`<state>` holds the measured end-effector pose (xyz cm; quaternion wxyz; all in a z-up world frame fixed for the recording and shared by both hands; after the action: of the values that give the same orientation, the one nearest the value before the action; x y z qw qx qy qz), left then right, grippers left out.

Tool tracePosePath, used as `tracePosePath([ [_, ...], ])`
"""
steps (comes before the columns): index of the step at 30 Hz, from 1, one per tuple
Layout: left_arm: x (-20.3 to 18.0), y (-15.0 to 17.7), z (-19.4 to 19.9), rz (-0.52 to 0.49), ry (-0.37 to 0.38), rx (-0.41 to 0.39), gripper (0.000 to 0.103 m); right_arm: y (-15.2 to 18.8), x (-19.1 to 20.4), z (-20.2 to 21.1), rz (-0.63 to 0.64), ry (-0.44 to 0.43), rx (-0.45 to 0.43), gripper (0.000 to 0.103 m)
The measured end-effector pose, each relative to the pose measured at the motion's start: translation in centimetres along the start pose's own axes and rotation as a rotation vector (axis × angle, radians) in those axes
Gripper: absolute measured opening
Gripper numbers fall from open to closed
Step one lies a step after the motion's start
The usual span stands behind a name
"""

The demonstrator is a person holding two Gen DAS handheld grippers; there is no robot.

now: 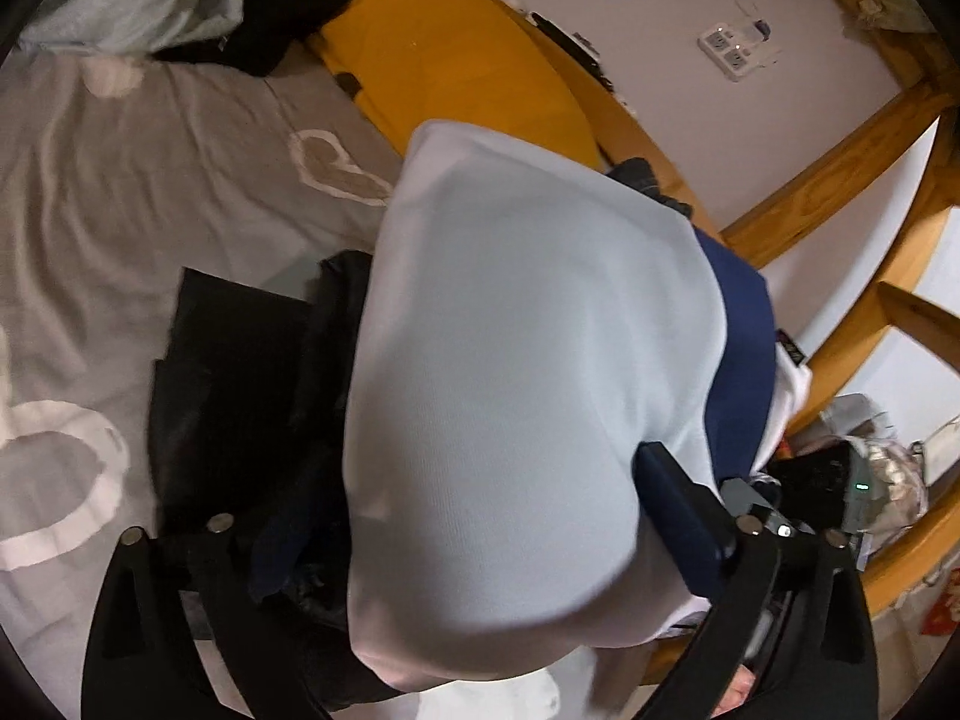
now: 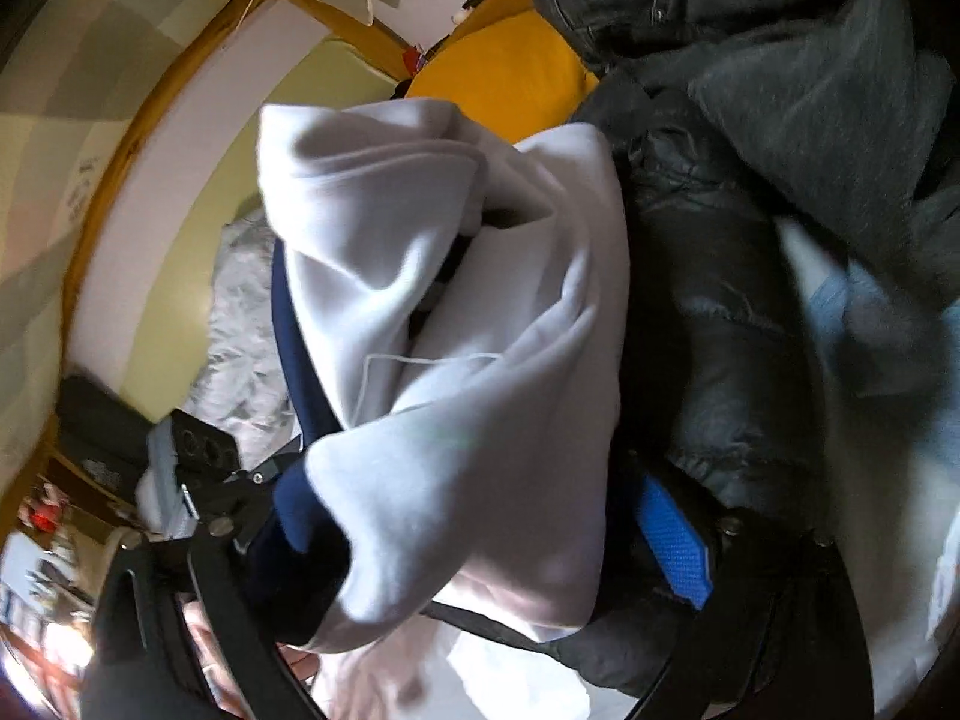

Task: Fold large clothes
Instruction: 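Carry the bundle with both grippers and lower it onto the black puffer jacket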

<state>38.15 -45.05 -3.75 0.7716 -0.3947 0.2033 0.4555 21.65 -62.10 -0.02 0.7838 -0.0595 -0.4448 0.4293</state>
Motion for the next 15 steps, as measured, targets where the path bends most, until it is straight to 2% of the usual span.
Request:
tracePosePath([
  [7, -0.6, 0.9, -0.5, -0.007, -0.105, 0.005, 0.103, 1.3, -1.3, 0.7, 0.005, 0.223, -0.048, 0.102],
  [10, -0.4, 1.3, -1.2, 0.011, -0.087, 0.016, 0.103, 1.4, -1.8, 0.6, 0.023, 0.282, -0.074, 0.103],
  [12, -0.6, 1.3, -1.1, 0.031, -0.080, 0.011, 0.103, 1.7, -1.9, 0.7, 0.022, 0.283, -0.074, 0.103],
  [15, -2.4, 1.7, 0.2, -0.130, -0.168, -0.062, 0.102, 1.9, -1.4, 1.2, 0.040, 0.312, -0.062, 0.103],
])
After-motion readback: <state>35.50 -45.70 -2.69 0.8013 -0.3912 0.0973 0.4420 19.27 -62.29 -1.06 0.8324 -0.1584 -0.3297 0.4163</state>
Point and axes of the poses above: each gripper's, at about its wrist camera, not at the fingertips, and z roughly against the way its jaws point, x to its left, y to its underside, the point moved 6 cm from there along -z, roughly the way its jaws point, and after that the axes turned 7 degrees about x, right-handed, at the moved point
